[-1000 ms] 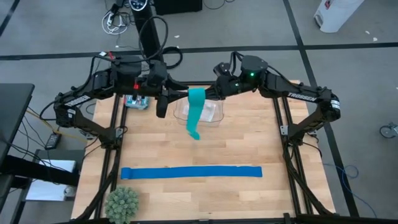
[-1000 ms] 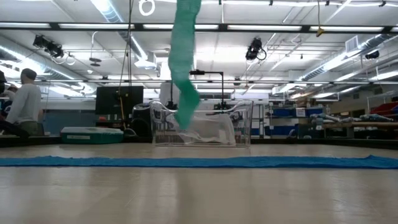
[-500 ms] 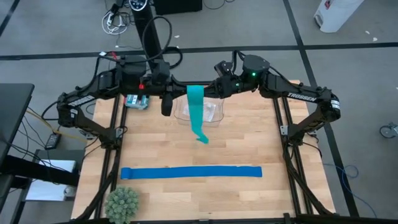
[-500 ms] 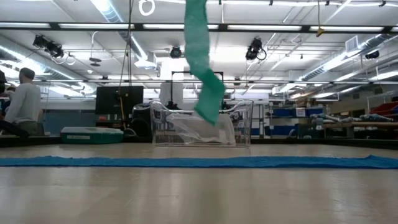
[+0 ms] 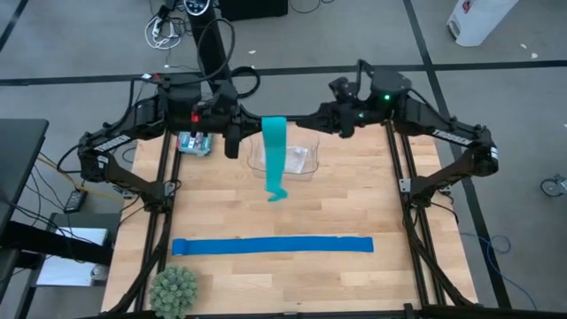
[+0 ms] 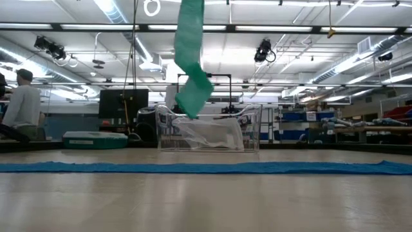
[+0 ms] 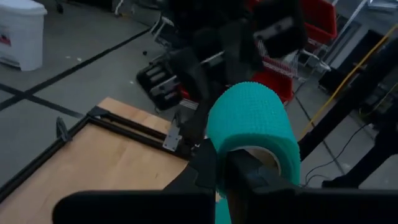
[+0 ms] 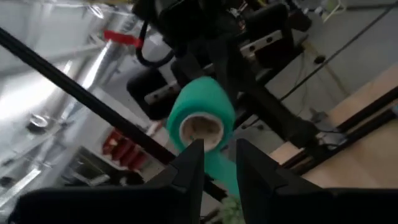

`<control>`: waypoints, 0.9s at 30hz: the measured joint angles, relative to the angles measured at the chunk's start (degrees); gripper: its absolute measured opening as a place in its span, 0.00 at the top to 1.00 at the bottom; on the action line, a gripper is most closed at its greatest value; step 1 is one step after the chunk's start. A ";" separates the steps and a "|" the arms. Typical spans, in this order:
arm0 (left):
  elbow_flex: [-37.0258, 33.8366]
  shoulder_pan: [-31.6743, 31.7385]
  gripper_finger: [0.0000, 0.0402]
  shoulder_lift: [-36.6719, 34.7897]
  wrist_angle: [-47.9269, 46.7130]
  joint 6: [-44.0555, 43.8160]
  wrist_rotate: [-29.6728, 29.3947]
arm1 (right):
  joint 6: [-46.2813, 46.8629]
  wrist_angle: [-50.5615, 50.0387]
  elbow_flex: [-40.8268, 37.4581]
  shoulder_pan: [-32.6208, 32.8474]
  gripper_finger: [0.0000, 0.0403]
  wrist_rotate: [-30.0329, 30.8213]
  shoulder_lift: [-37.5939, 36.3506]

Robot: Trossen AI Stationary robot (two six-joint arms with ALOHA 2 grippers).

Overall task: Roll bandage
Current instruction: Roll the green bandage

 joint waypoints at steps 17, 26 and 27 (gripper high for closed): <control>0.00 2.81 0.96 -0.01 3.10 -18.26 8.22 | -23.21 -2.17 0.00 9.63 0.79 16.58 -0.98; 0.00 2.81 0.95 0.57 3.37 -24.01 9.80 | -28.48 -5.30 0.00 11.92 0.79 17.24 -0.94; 0.00 2.81 0.95 0.64 3.47 -24.18 9.80 | -28.55 -5.43 0.00 12.00 0.79 17.28 -0.94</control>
